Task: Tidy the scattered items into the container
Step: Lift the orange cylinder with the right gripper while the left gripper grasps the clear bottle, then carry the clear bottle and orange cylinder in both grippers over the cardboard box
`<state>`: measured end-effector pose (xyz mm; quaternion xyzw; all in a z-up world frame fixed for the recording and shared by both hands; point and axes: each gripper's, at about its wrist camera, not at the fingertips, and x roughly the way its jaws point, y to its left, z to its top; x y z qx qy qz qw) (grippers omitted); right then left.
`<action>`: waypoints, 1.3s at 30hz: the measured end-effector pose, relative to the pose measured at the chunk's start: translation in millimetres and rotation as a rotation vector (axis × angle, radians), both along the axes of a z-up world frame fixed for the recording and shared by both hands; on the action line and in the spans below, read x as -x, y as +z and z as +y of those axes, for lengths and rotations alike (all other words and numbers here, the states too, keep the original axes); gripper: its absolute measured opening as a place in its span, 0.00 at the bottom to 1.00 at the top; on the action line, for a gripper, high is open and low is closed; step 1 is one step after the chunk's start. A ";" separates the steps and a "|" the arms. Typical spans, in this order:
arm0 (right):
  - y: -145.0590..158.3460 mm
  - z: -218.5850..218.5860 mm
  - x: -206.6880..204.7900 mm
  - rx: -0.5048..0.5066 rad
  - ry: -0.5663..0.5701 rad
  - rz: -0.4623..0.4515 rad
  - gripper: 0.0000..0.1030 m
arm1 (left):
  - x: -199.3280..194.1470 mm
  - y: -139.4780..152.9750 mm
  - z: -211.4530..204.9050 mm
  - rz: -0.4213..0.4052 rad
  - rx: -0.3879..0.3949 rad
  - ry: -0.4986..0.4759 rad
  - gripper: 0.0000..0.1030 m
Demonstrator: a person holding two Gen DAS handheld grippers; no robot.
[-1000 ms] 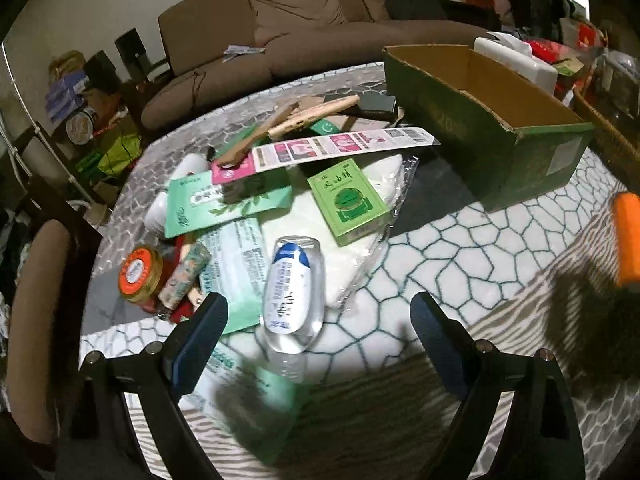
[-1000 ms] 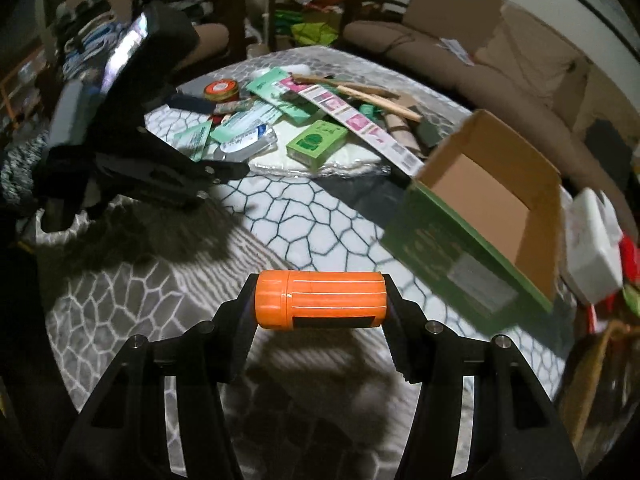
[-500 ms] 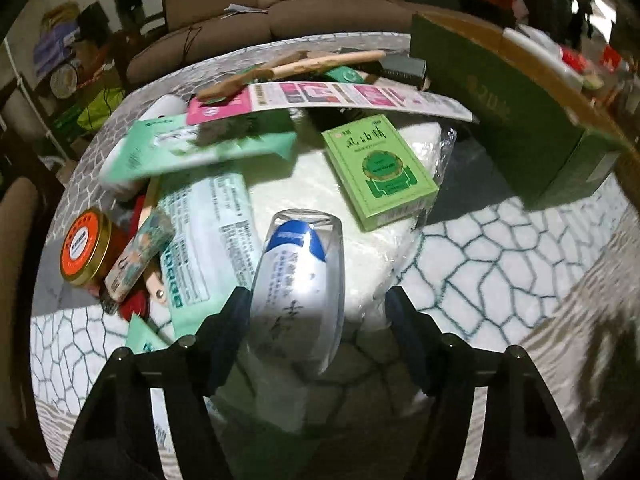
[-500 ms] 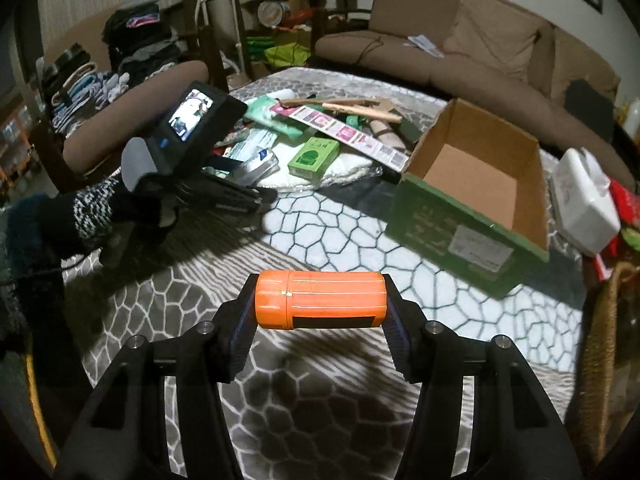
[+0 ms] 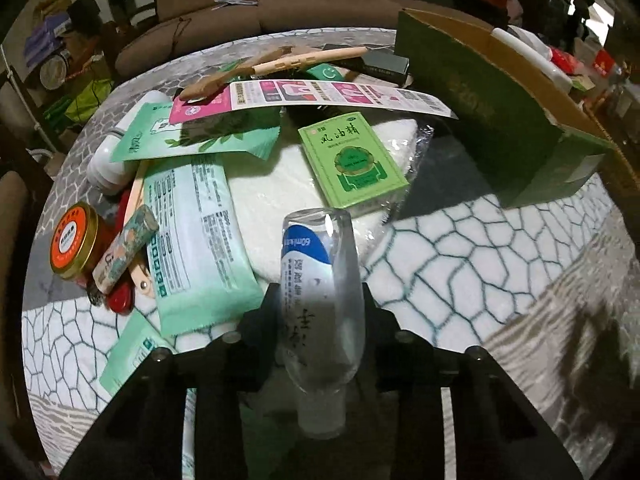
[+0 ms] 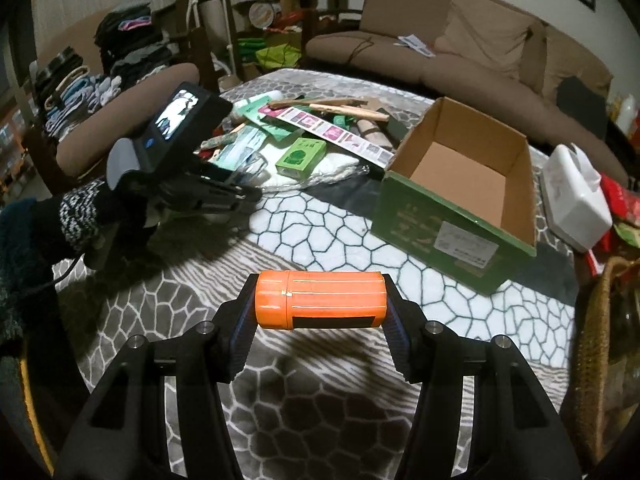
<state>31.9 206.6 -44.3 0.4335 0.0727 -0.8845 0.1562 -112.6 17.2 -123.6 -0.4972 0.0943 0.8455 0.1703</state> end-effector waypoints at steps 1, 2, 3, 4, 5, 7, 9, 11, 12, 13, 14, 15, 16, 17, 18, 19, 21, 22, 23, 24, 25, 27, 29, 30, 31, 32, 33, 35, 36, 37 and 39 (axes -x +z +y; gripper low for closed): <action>0.4 -0.2 0.2 0.000 -0.003 0.000 0.52 | -1.5 1.4 0.2 -0.006 -0.005 -0.002 0.32; 0.4 0.1 0.7 0.001 -0.002 0.001 0.52 | -4.1 3.7 1.1 -0.007 -0.007 -0.005 0.32; 0.4 0.2 1.5 0.000 -0.001 0.001 0.52 | -6.6 6.3 2.4 -0.003 -0.009 -0.009 0.32; 0.2 0.1 2.0 -0.001 -0.001 0.000 0.52 | -8.4 8.5 3.2 0.001 -0.009 -0.011 0.31; 0.0 -0.1 2.3 0.000 -0.003 -0.002 0.52 | -10.8 10.7 4.4 0.004 -0.010 -0.015 0.31; -0.4 -1.1 3.6 0.000 -0.007 -0.006 0.52 | -14.8 15.1 6.8 0.018 -0.009 -0.012 0.31; -0.9 -3.5 4.3 0.004 -0.009 -0.007 0.52 | -19.6 20.3 7.5 0.042 -0.016 -0.004 0.31; -1.6 -5.8 5.0 0.005 -0.009 -0.007 0.52 | -23.2 25.7 8.1 0.054 -0.026 -0.007 0.31; -2.1 -6.9 5.4 0.004 -0.012 -0.007 0.52 | -24.9 28.1 8.7 0.059 -0.028 -0.009 0.31; -2.6 -7.9 6.1 0.004 -0.015 -0.008 0.52 | -26.3 30.4 9.3 0.066 -0.028 -0.009 0.31; -3.3 -9.1 6.4 0.004 -0.016 -0.008 0.52 | -28.3 33.1 9.7 0.073 -0.031 -0.007 0.31; -3.9 -10.2 6.9 0.002 -0.019 -0.009 0.52 | -29.7 35.6 9.7 0.076 -0.037 -0.006 0.31; -4.7 -11.3 7.7 0.000 -0.023 -0.010 0.52 | -30.5 38.1 9.1 0.081 -0.047 -0.006 0.31; -5.3 -11.9 8.3 -0.001 -0.026 -0.011 0.52 | -33.2 41.6 8.0 0.089 -0.056 -0.005 0.31; -5.7 -12.3 8.6 0.000 -0.028 -0.009 0.52 | -35.4 44.7 7.4 0.096 -0.061 -0.003 0.31; -5.9 -13.1 9.0 0.001 -0.030 -0.008 0.52 | -37.1 47.4 7.0 0.101 -0.066 -0.002 0.31; -5.7 -14.4 9.9 0.000 -0.035 -0.004 0.52 | -41.7 55.1 6.5 0.119 -0.082 -0.002 0.31; -4.9 -15.1 10.0 0.002 -0.039 0.001 0.52 | -43.7 58.3 6.6 0.128 -0.086 -0.002 0.31; -4.0 -15.8 10.1 0.003 -0.043 0.005 0.52 | -46.2 62.8 6.3 0.140 -0.093 -0.001 0.31; -3.0 -16.5 10.3 0.002 -0.047 0.010 0.52 | -47.4 66.0 6.1 0.148 -0.099 0.001 0.31; -1.8 -17.6 10.3 0.003 -0.049 0.014 0.52 | -48.9 69.4 5.7 0.156 -0.104 0.005 0.31; 1.1 -19.2 10.2 0.011 -0.054 0.026 0.52 | -52.0 76.3 4.9 0.175 -0.113 0.014 0.31; 4.4 -20.1 10.2 0.016 -0.059 0.039 0.52 | -54.2 82.0 3.3 0.191 -0.122 0.024 0.31; 6.6 -20.4 9.8 0.019 -0.063 0.048 0.52 | -56.0 86.4 2.4 0.200 -0.132 0.031 0.31; 10.0 -20.6 9.1 0.023 -0.072 0.063 0.52 | -57.4 90.4 1.4 0.207 -0.141 0.036 0.31; 12.6 -20.3 8.6 0.026 -0.080 0.074 0.52 | -59.3 95.0 0.7 0.215 -0.151 0.041 0.31; 16.0 -19.9 8.1 0.034 -0.089 0.084 0.52 | -62.1 101.4 0.3 0.228 -0.159 0.044 0.31; 22.6 -19.6 6.9 0.049 -0.096 0.101 0.52 | -67.6 111.1 -0.3 0.253 -0.169 0.047 0.31; 25.8 -20.0 5.8 0.052 -0.100 0.113 0.52 | -71.8 117.9 -1.0 0.269 -0.176 0.051 0.31; 29.9 -20.3 3.8 0.056 -0.108 0.131 0.52 | -75.7 123.1 -2.1 0.281 -0.184 0.056 0.31; 38.6 -19.7 -0.8 0.067 -0.125 0.163 0.52 | -84.1 133.0 -5.9 0.303 -0.206 0.067 0.31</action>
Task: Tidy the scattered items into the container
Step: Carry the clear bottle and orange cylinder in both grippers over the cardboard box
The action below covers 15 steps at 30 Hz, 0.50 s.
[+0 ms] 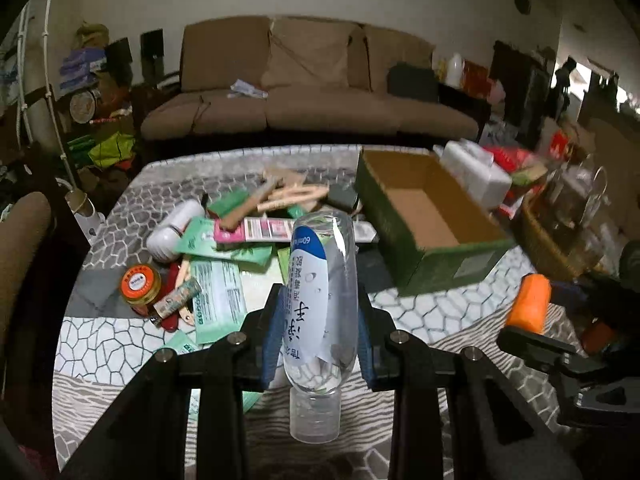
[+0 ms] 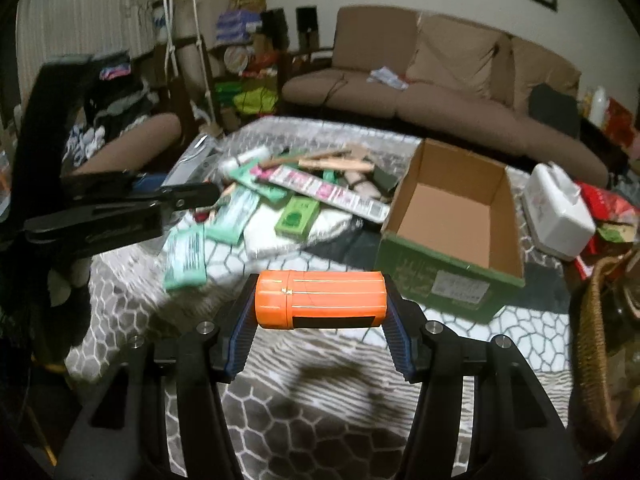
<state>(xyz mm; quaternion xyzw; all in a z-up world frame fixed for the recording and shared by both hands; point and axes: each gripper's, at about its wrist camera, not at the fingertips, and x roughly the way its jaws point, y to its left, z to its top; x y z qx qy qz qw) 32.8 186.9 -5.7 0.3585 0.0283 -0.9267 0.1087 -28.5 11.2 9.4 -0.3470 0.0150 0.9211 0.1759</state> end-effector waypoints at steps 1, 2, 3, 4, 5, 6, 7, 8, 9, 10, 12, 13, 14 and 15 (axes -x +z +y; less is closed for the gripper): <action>5.4 0.3 -3.1 0.004 -0.011 0.020 0.52 | -5.3 5.8 -2.8 0.012 -0.012 0.009 0.31; 10.3 0.7 -5.8 0.008 -0.019 0.038 0.52 | -10.6 12.0 -5.6 0.025 -0.023 0.016 0.31; 15.9 1.5 -9.2 0.015 -0.027 0.058 0.52 | -14.8 17.2 -7.4 0.035 -0.031 0.020 0.31; 22.0 2.6 -12.9 0.021 -0.038 0.081 0.52 | -19.4 23.2 -8.8 0.047 -0.038 0.024 0.31; 27.3 3.4 -16.4 0.023 -0.050 0.101 0.52 | -25.4 29.6 -10.6 0.064 -0.046 0.025 0.31; 32.7 4.8 -20.5 0.025 -0.060 0.122 0.52 | -30.7 35.8 -11.9 0.075 -0.055 0.022 0.31; 38.5 6.5 -24.6 0.027 -0.069 0.140 0.52 | -34.6 40.2 -12.9 0.080 -0.062 0.018 0.31; 43.4 7.7 -27.5 0.031 -0.074 0.149 0.52 | -38.3 44.2 -13.0 0.085 -0.068 0.016 0.31; 48.2 8.8 -30.3 0.036 -0.079 0.158 0.52 | -42.1 48.8 -12.7 0.091 -0.070 0.013 0.31; 53.3 10.0 -33.5 0.040 -0.088 0.172 0.52 | -44.8 52.2 -12.1 0.096 -0.071 0.011 0.31; 62.9 11.5 -39.9 0.043 -0.107 0.195 0.52 | -50.3 55.5 -11.4 0.102 -0.074 0.019 0.31; 67.6 11.8 -43.5 0.046 -0.113 0.204 0.52 | -51.6 55.6 -11.8 0.099 -0.080 0.022 0.31; 71.6 11.8 -47.3 0.048 -0.116 0.209 0.52 | -52.0 54.6 -12.2 0.090 -0.087 0.023 0.31; 74.8 11.2 -51.5 0.047 -0.121 0.217 0.52 | -52.8 52.8 -11.1 0.078 -0.088 0.021 0.31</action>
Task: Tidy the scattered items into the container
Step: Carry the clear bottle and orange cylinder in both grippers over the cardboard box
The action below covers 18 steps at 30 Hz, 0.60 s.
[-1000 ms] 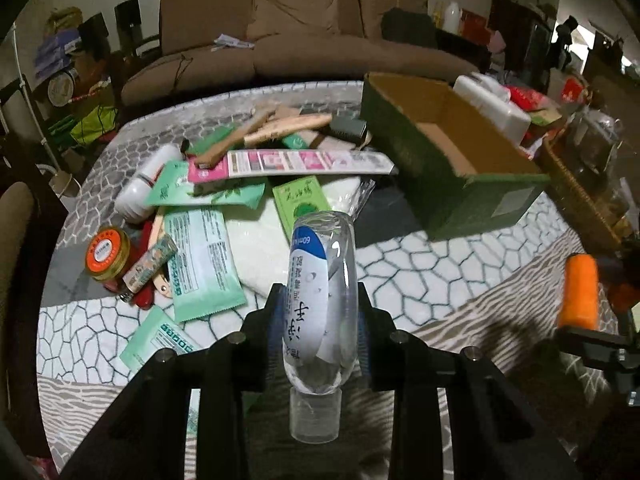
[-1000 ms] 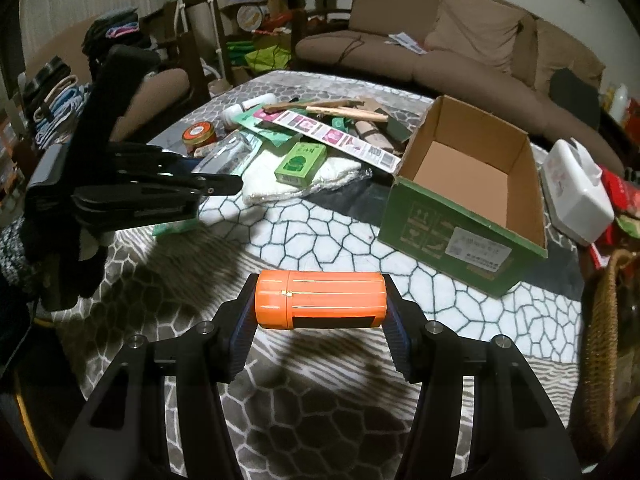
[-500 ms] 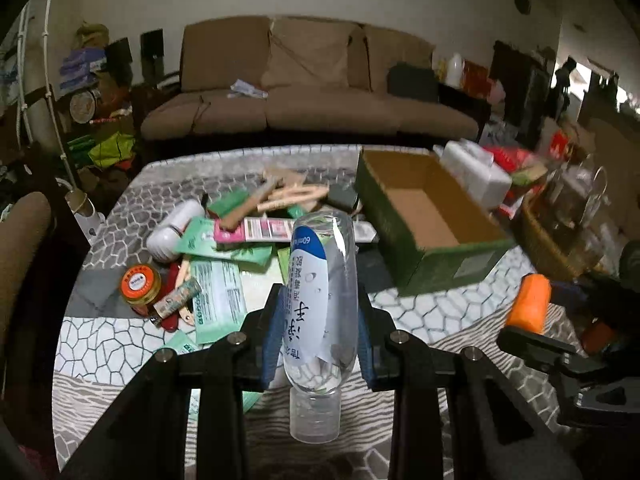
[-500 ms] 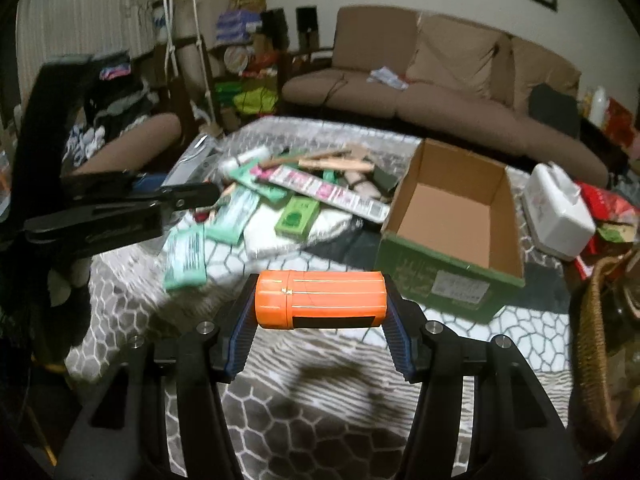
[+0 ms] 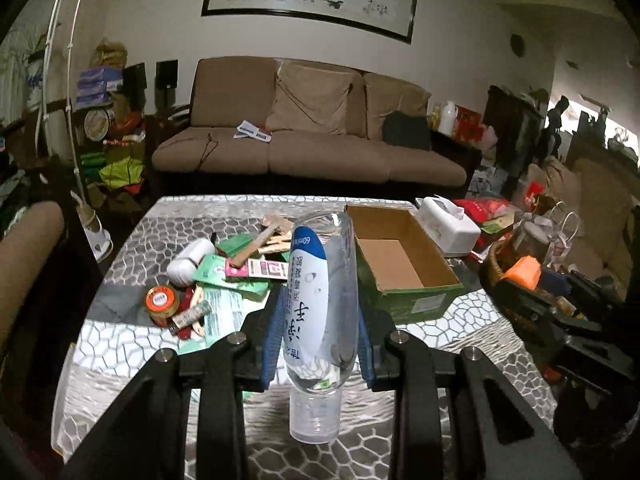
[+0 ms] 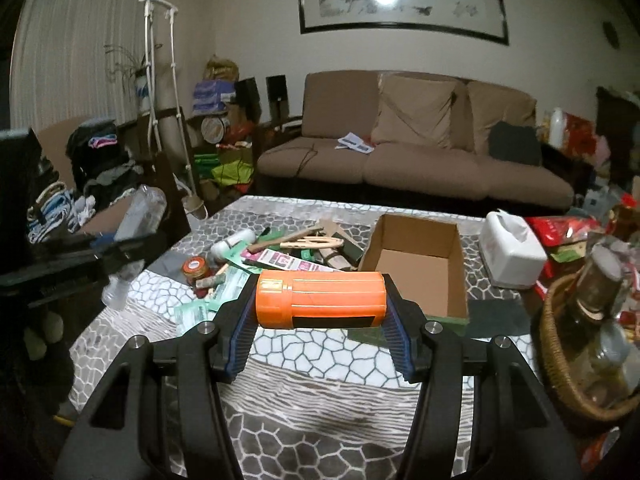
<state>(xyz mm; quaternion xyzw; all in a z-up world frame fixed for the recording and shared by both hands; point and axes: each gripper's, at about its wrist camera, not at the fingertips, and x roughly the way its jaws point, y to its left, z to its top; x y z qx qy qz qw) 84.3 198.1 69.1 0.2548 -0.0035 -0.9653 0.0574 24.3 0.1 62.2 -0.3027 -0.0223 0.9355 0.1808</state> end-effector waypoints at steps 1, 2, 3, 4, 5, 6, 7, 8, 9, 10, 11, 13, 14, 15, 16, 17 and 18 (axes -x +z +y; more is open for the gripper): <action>3.1 -1.2 -4.6 -0.007 -0.005 0.007 0.52 | -0.8 -1.5 1.5 -0.005 0.005 -0.001 0.31; 5.5 -1.9 -8.3 -0.015 -0.010 0.012 0.52 | -1.8 -2.5 3.2 -0.008 0.012 -0.002 0.31; 7.3 -2.4 -11.5 -0.020 -0.016 0.015 0.52 | -2.8 -3.8 5.7 -0.015 0.021 -0.005 0.31; 9.1 -2.9 -15.1 -0.023 -0.027 0.016 0.52 | -3.5 -4.8 8.0 -0.026 0.025 -0.008 0.31; 10.5 -2.6 -18.9 -0.023 -0.038 0.016 0.52 | -4.5 -5.1 9.9 -0.037 0.026 -0.011 0.31; 11.5 -1.6 -22.6 -0.022 -0.046 0.016 0.52 | -6.5 -4.3 11.4 -0.041 0.027 -0.015 0.31; 13.0 -0.5 -26.2 -0.024 -0.051 0.016 0.52 | -8.1 -3.4 13.6 -0.044 0.030 -0.019 0.31; 14.8 1.1 -29.5 -0.027 -0.059 0.020 0.52 | -9.1 -2.6 15.8 -0.045 0.031 -0.024 0.31; 16.2 2.9 -31.6 -0.029 -0.066 0.022 0.52 | -9.4 -1.6 18.5 -0.046 0.025 -0.030 0.31; 16.9 5.8 -33.9 -0.026 -0.074 0.021 0.52 | -10.4 0.0 20.5 -0.047 0.023 -0.034 0.31; 17.1 8.5 -35.9 -0.019 -0.080 0.018 0.52 | -10.8 1.0 23.3 -0.047 0.024 -0.038 0.31; 15.5 15.1 -38.9 -0.007 -0.091 0.011 0.52 | -12.3 0.9 28.4 -0.041 0.026 -0.044 0.31; 14.5 17.2 -39.4 -0.007 -0.095 0.006 0.52 | -12.4 0.0 31.0 -0.042 0.029 -0.047 0.31; 13.6 18.8 -40.0 -0.010 -0.098 0.003 0.52 | -12.7 -0.7 34.2 -0.043 0.032 -0.050 0.31; 13.0 20.5 -41.1 -0.013 -0.100 0.001 0.52 | -12.5 -2.2 37.2 -0.045 0.038 -0.053 0.31; 12.6 22.4 -42.2 -0.016 -0.102 -0.001 0.52 | -12.3 -3.8 39.7 -0.048 0.046 -0.055 0.31; 12.0 24.0 -42.3 -0.017 -0.104 -0.004 0.52 | -11.9 -5.8 42.3 -0.051 0.053 -0.057 0.31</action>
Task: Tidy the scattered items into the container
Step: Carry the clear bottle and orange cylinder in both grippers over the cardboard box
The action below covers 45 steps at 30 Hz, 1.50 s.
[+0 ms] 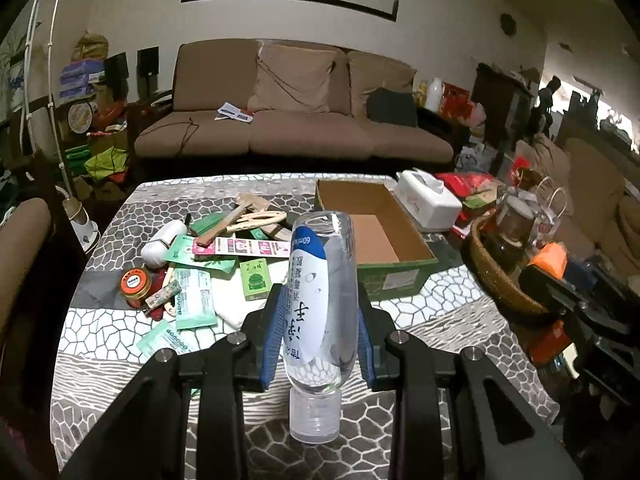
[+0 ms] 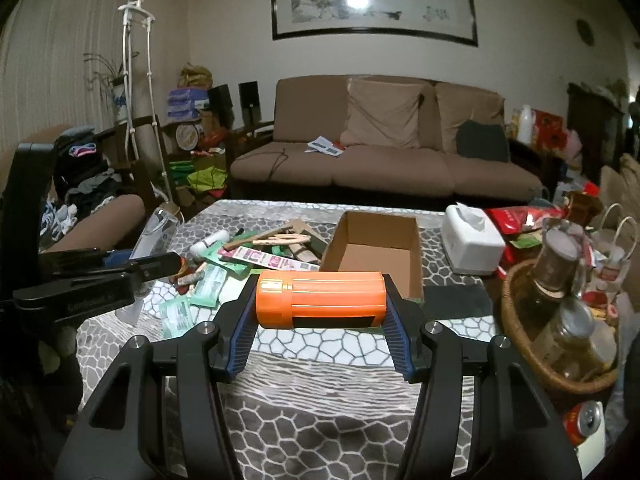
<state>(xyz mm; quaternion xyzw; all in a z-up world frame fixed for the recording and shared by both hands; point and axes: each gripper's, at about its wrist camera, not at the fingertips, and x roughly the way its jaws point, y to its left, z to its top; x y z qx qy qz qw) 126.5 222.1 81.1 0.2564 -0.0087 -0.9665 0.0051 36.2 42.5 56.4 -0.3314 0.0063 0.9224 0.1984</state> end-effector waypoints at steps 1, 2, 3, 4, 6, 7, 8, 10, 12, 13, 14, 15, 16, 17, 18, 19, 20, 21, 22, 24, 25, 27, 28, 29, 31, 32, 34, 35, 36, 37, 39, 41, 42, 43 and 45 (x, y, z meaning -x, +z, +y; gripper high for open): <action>-0.9 2.5 0.4 0.000 -0.006 -0.005 0.52 | 0.9 -2.2 2.6 -0.002 0.002 -0.003 0.31; -2.2 5.3 1.2 0.001 -0.013 -0.009 0.52 | 2.3 -4.8 5.6 -0.008 0.004 -0.007 0.31; -3.7 8.0 2.7 0.004 -0.019 -0.014 0.52 | 6.0 -7.6 10.3 -0.020 0.003 -0.014 0.31; -5.7 10.0 4.5 0.003 -0.023 -0.020 0.52 | 7.8 -8.0 14.4 -0.020 0.001 -0.021 0.31; -10.7 11.7 8.0 -0.020 -0.035 -0.030 0.52 | 10.8 -11.7 25.1 -0.004 0.017 -0.039 0.31; -13.4 13.4 9.5 -0.022 -0.037 -0.035 0.52 | 13.7 -16.0 29.1 -0.012 0.020 -0.043 0.31; -16.2 15.6 11.3 -0.019 -0.037 -0.040 0.52 | 16.7 -20.7 31.7 -0.024 0.012 -0.049 0.31; -23.3 19.7 15.6 -0.025 -0.037 -0.059 0.52 | 21.9 -29.1 36.9 -0.035 0.023 -0.056 0.31; -31.3 24.9 19.3 -0.028 -0.045 -0.071 0.52 | 29.0 -37.5 42.7 -0.054 0.036 -0.063 0.31; -35.8 28.5 21.7 -0.025 -0.048 -0.081 0.52 | 32.3 -39.4 44.6 -0.065 0.035 -0.068 0.31; -39.0 31.0 23.3 -0.023 -0.048 -0.089 0.52 | 35.1 -40.3 46.3 -0.063 0.039 -0.071 0.31; -42.2 33.3 25.0 -0.025 -0.049 -0.095 0.52 | 37.0 -40.2 47.5 -0.057 0.048 -0.070 0.31; -45.3 36.1 27.1 -0.028 -0.052 -0.099 0.52 | 38.1 -40.3 49.0 -0.049 0.059 -0.068 0.31; -47.6 38.7 29.0 -0.028 -0.051 -0.102 0.52 | 39.7 -41.0 50.4 -0.040 0.071 -0.065 0.31; -49.5 40.8 30.8 -0.029 -0.051 -0.105 0.52 | 42.0 -42.5 52.0 -0.036 0.084 -0.062 0.31; -51.7 42.8 33.2 -0.027 -0.053 -0.108 0.52 | 45.1 -44.4 53.0 -0.041 0.086 -0.062 0.31; -53.7 44.6 35.9 -0.023 -0.054 -0.114 0.52 | 48.8 -46.3 53.7 -0.051 0.080 -0.064 0.31; -55.7 46.5 38.8 -0.016 -0.054 -0.122 0.52 | 52.6 -48.8 54.4 -0.063 0.077 -0.065 0.31; -57.4 48.3 41.8 -0.009 -0.055 -0.128 0.52 | 55.1 -50.7 55.6 -0.070 0.080 -0.065 0.31; -59.5 50.4 48.6 0.002 -0.048 -0.138 0.52 | 58.8 -54.1 57.9 -0.076 0.089 -0.068 0.31; -59.6 50.5 51.4 0.003 -0.045 -0.137 0.52 | 60.1 -55.7 58.9 -0.081 0.093 -0.071 0.31; -59.8 49.3 56.1 0.000 -0.033 -0.137 0.52 | 62.4 -57.7 60.7 -0.087 0.099 -0.072 0.31; -60.2 48.6 58.9 -0.001 -0.029 -0.138 0.52 | 63.6 -58.4 61.5 -0.089 0.102 -0.073 0.31; -60.7 48.3 61.3 -0.001 -0.025 -0.140 0.52 | 65.1 -59.1 62.4 -0.093 0.103 -0.074 0.31; -61.0 47.8 66.7 0.000 -0.018 -0.146 0.52 | 68.7 -59.2 64.2 -0.097 0.104 -0.075 0.31; -60.5 47.6 68.7 -0.001 -0.016 -0.147 0.52 | 70.4 -58.6 65.1 -0.097 0.107 -0.075 0.31; -58.0 46.7 73.0 -0.003 -0.007 -0.150 0.52 | 73.7 -57.2 67.5 -0.095 0.110 -0.077 0.31; -56.3 46.3 74.6 -0.009 -0.004 -0.149 0.52 | 75.3 -56.4 68.2 -0.096 0.106 -0.078 0.31; -53.9 46.1 76.6 -0.017 -0.002 -0.146 0.52 | 77.2 -55.6 68.9 -0.099 0.104 -0.081 0.31; -51.6 46.5 78.6 -0.025 0.000 -0.144 0.52 | 79.0 -54.7 69.6 -0.099 0.103 -0.080 0.31; -48.2 49.5 82.4 -0.030 0.001 -0.143 0.52 | 82.2 -53.2 71.7 -0.099 0.104 -0.080 0.31; -47.2 53.4 85.5 -0.029 0.003 -0.148 0.52 | 85.7 -52.2 74.1 -0.102 0.105 -0.083 0.31; -46.9 55.6 86.7 -0.025 0.004 -0.150 0.52 | 87.3 -51.8 75.7 -0.103 0.108 -0.085 0.31; -46.6 57.8 88.4 -0.023 0.004 -0.154 0.52 | 88.7 -51.3 77.6 -0.101 0.116 -0.086 0.31; -45.7 60.8 91.0 -0.020 0.006 -0.161 0.52 | 91.1 -50.8 80.6 -0.098 0.132 -0.089 0.31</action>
